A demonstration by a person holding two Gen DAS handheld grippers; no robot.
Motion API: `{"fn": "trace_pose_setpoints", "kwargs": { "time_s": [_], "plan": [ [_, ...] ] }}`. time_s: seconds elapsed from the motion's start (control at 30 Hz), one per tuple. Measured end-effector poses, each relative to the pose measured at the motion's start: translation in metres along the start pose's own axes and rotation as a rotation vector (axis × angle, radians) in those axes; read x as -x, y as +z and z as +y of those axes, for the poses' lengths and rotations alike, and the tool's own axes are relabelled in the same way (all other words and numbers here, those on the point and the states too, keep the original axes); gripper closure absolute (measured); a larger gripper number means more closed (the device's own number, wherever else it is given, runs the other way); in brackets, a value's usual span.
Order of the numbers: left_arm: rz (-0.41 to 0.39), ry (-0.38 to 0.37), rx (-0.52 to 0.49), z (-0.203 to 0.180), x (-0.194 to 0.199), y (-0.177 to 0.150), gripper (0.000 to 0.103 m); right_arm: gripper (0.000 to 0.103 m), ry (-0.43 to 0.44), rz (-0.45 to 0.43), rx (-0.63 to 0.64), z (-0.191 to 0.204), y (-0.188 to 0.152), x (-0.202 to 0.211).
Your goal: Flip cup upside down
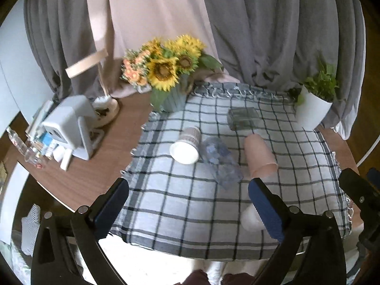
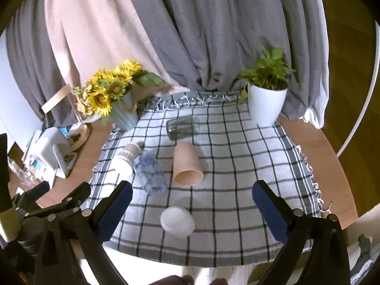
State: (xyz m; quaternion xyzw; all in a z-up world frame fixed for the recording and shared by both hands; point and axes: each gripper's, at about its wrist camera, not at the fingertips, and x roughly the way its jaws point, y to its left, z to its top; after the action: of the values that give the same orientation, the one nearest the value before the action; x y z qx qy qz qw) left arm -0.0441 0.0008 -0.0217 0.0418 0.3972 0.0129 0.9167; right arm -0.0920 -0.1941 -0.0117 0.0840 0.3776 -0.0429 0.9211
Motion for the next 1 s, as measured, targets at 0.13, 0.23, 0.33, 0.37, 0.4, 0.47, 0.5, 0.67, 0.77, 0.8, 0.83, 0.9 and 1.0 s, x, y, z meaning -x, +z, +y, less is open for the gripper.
{"fn": "trace_pose_setpoints", "kwargs": {
  "time_s": [0.13, 0.23, 0.33, 0.37, 0.4, 0.47, 0.5, 0.67, 0.77, 0.8, 0.83, 0.9, 1.0],
  "plan": [
    [-0.049, 0.003, -0.004, 0.008, 0.009, 0.003, 0.0, 0.002, -0.013, -0.046, -0.001, 0.01, 0.0, 0.012],
    [-0.077, -0.002, -0.011, 0.013, 0.014, 0.005, 0.0, 0.002, -0.029, -0.091, -0.011, 0.015, 0.002, 0.022],
    [-0.098, -0.01, -0.018, 0.018, 0.017, 0.008, 0.0, 0.002, -0.044, -0.122, -0.017, 0.021, 0.002, 0.028],
    [-0.103, -0.013, -0.02, 0.019, 0.017, 0.009, 0.0, 0.002, -0.047, -0.13, -0.017, 0.024, 0.002, 0.031],
    [-0.106, -0.017, -0.024, 0.021, 0.017, 0.01, 0.0, 0.002, -0.047, -0.136, -0.018, 0.025, 0.002, 0.032],
    [-0.11, -0.022, -0.028, 0.022, 0.018, 0.011, 0.0, 0.002, -0.052, -0.145, -0.019, 0.028, 0.002, 0.034],
    [-0.113, -0.025, -0.029, 0.023, 0.018, 0.011, 0.0, 0.002, -0.054, -0.147, -0.021, 0.029, 0.002, 0.035],
    [-0.127, -0.034, -0.042, 0.023, 0.021, 0.012, 0.0, 0.002, -0.063, -0.158, -0.026, 0.034, 0.0, 0.038],
    [-0.134, -0.039, -0.049, 0.023, 0.022, 0.013, 0.0, 0.002, -0.067, -0.166, -0.03, 0.035, -0.001, 0.04],
    [-0.135, -0.041, -0.051, 0.023, 0.023, 0.013, 0.0, 0.002, -0.069, -0.169, -0.032, 0.035, -0.001, 0.04],
    [-0.137, -0.042, -0.052, 0.023, 0.023, 0.013, 0.0, 0.002, -0.07, -0.171, -0.033, 0.036, -0.002, 0.041],
    [-0.139, -0.043, -0.054, 0.023, 0.024, 0.013, 0.0, 0.002, -0.07, -0.172, -0.034, 0.036, -0.002, 0.041],
    [-0.14, -0.043, -0.054, 0.023, 0.024, 0.013, 0.0, 0.002, -0.069, -0.171, -0.032, 0.035, -0.002, 0.042]
  ]
}}
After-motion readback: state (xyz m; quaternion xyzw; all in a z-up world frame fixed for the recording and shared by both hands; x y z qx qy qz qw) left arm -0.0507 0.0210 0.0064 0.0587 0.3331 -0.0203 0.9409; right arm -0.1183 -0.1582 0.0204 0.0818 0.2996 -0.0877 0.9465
